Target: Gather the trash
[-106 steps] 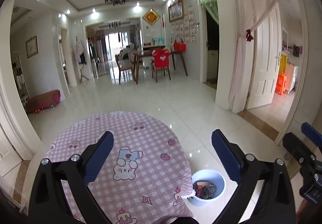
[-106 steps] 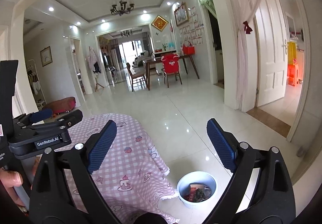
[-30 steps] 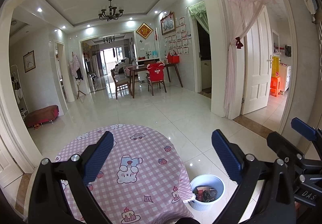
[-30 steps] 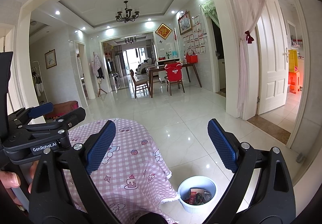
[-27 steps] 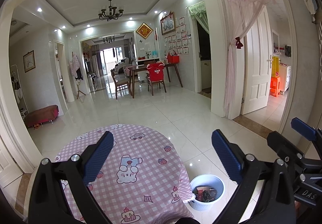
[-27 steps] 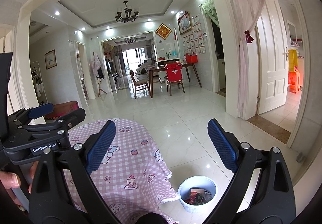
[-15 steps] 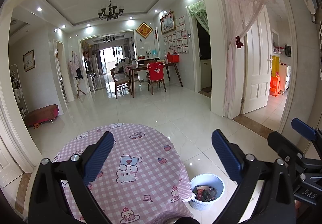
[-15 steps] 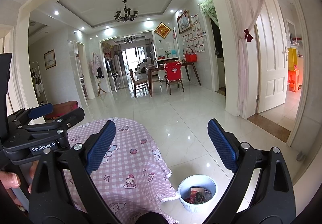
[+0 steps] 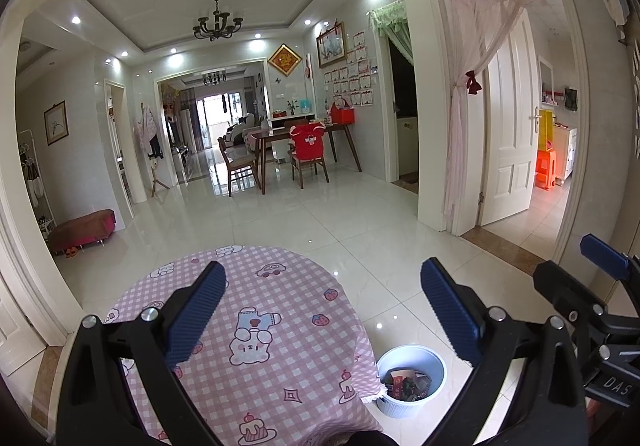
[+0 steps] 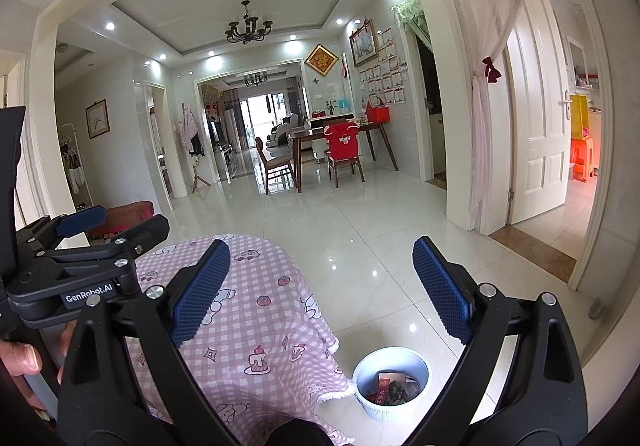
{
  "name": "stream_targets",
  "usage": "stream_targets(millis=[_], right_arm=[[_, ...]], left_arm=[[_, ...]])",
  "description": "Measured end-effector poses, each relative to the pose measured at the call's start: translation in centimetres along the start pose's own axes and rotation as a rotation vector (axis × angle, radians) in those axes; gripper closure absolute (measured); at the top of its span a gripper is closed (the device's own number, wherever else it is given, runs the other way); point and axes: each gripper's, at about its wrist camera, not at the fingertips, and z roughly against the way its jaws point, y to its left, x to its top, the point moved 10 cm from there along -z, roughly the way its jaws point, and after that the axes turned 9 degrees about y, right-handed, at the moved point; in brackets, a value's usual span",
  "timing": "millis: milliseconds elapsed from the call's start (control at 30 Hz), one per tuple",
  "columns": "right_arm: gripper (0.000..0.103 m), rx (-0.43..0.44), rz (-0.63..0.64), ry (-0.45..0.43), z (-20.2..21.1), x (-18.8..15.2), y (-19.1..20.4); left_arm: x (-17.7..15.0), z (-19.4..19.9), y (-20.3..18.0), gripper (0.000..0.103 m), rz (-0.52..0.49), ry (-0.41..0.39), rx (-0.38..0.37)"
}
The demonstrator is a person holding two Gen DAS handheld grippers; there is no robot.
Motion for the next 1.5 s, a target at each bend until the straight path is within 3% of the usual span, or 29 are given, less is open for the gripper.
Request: stream_targets(millis=[1500], right_arm=[[0.012,0.008,-0.031,0.046,-2.4,-0.2,0.0]], left_arm=[[-0.5,-4.1,0.2,0.007,-0.03,0.048,0.009]])
